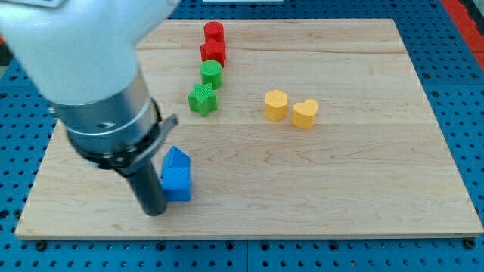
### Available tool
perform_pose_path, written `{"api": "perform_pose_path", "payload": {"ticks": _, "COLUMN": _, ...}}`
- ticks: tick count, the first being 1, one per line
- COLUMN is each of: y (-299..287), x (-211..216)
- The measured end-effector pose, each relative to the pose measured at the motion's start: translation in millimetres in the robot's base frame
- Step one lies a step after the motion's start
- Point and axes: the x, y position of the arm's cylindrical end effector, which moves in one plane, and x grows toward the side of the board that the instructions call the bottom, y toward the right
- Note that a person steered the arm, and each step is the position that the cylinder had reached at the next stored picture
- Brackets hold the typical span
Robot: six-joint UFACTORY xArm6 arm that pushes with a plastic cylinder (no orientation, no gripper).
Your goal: Push the triangle into the red star
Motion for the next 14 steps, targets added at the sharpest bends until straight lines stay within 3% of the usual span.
{"api": "perform_pose_path", "payload": {"ticks": 4, "y": 115.3, "x": -12.0}}
{"api": "perform_pose_path", "payload": {"ticks": 5, "y": 121.2, "x": 3.7}}
{"api": "perform_pose_path", "payload": {"ticks": 6, "y": 82.9, "x": 31.1}}
{"api": "perform_pose_path", "payload": {"ticks": 7, "y": 21.3, "x": 34.0}}
{"api": "perform_pose_path", "payload": {"ticks": 8, "y": -4.0, "x": 33.6}}
{"api": "perform_pose_path", "payload": {"ticks": 9, "y": 11.0, "x": 17.6}}
{"api": "perform_pose_path", "payload": {"ticks": 10, "y": 78.2, "x": 16.0}}
{"api": "perform_pose_path", "payload": {"ticks": 11, "y": 112.5, "x": -12.1}}
{"api": "perform_pose_path", "payload": {"ticks": 12, "y": 60.1, "x": -47.5}}
{"api": "perform_pose_path", "payload": {"ticks": 13, "y": -55.0, "x": -70.2}}
{"api": "perform_pose_path", "payload": {"ticks": 14, "y": -38.8, "x": -71.2}}
